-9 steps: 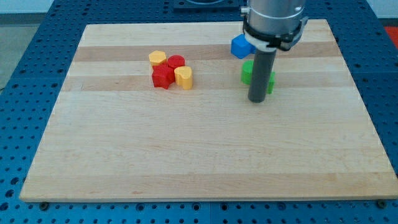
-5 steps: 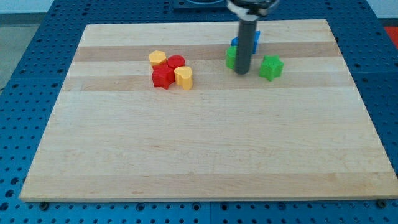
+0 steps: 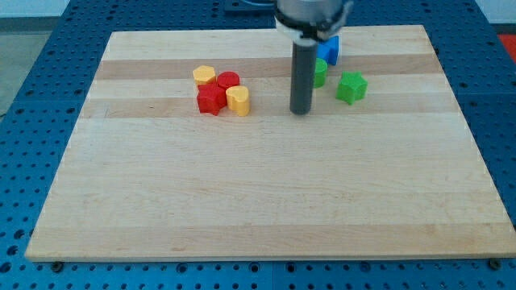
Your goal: Nudge the line of blocks
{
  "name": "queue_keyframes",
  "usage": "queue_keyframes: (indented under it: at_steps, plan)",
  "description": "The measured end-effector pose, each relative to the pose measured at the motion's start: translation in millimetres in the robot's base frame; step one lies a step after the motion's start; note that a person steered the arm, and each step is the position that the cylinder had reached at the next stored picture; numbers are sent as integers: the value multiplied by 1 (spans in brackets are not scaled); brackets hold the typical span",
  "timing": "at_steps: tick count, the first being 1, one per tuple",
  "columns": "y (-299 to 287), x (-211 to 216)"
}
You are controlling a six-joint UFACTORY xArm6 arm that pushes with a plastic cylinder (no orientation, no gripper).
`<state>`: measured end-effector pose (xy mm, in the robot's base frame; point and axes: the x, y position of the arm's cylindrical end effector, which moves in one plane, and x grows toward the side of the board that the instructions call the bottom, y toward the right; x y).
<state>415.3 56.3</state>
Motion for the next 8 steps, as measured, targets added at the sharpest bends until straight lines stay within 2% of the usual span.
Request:
queue_keyframes:
  at_steps: [1,2,4,5,6,7,8]
  plan:
    - [14,-8]
    - [43,-35]
    - [95,-39]
    - [119,-56]
    - [103,-100]
    - [69,-104]
    - [75,-102]
